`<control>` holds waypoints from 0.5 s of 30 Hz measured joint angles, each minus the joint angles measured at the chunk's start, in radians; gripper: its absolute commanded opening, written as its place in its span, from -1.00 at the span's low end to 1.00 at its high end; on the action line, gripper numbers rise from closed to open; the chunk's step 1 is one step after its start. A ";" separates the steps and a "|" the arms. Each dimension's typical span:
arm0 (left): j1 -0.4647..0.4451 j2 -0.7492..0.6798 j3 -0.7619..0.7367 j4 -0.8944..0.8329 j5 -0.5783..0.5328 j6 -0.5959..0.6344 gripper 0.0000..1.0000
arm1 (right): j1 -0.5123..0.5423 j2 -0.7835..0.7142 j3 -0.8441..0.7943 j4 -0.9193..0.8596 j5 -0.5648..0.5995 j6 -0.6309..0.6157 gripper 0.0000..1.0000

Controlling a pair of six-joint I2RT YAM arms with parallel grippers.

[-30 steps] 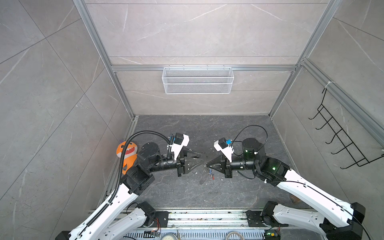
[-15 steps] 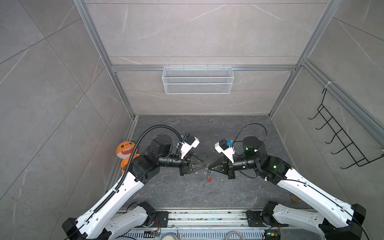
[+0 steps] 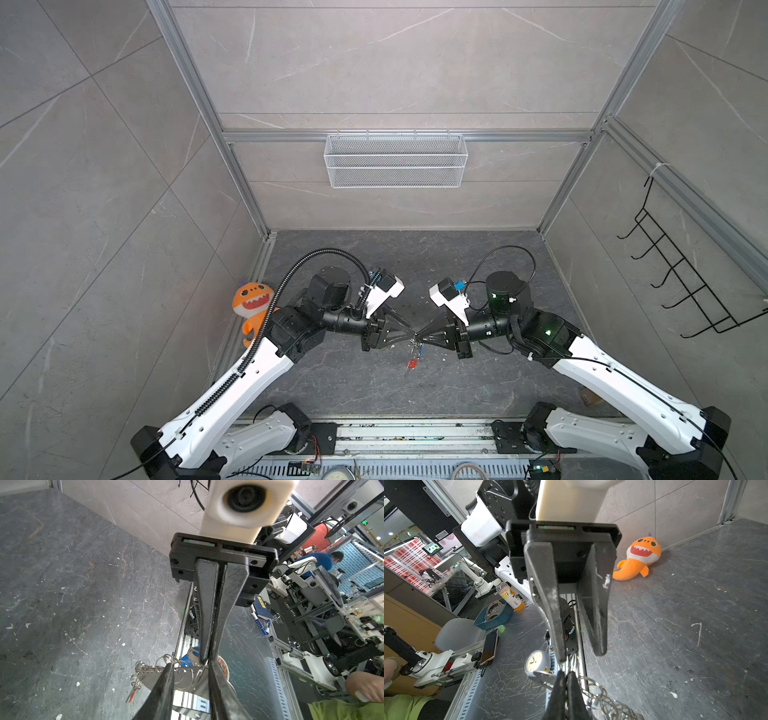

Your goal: Remove the keys from the keyring

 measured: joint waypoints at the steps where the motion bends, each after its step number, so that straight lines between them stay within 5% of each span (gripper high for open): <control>1: -0.002 0.000 0.000 0.000 0.003 0.001 -0.58 | 0.000 0.001 0.000 0.002 0.000 0.002 -1.00; 15: -0.009 -0.008 0.000 0.000 0.003 0.011 -0.76 | -0.001 0.001 0.000 0.022 0.011 0.042 -1.00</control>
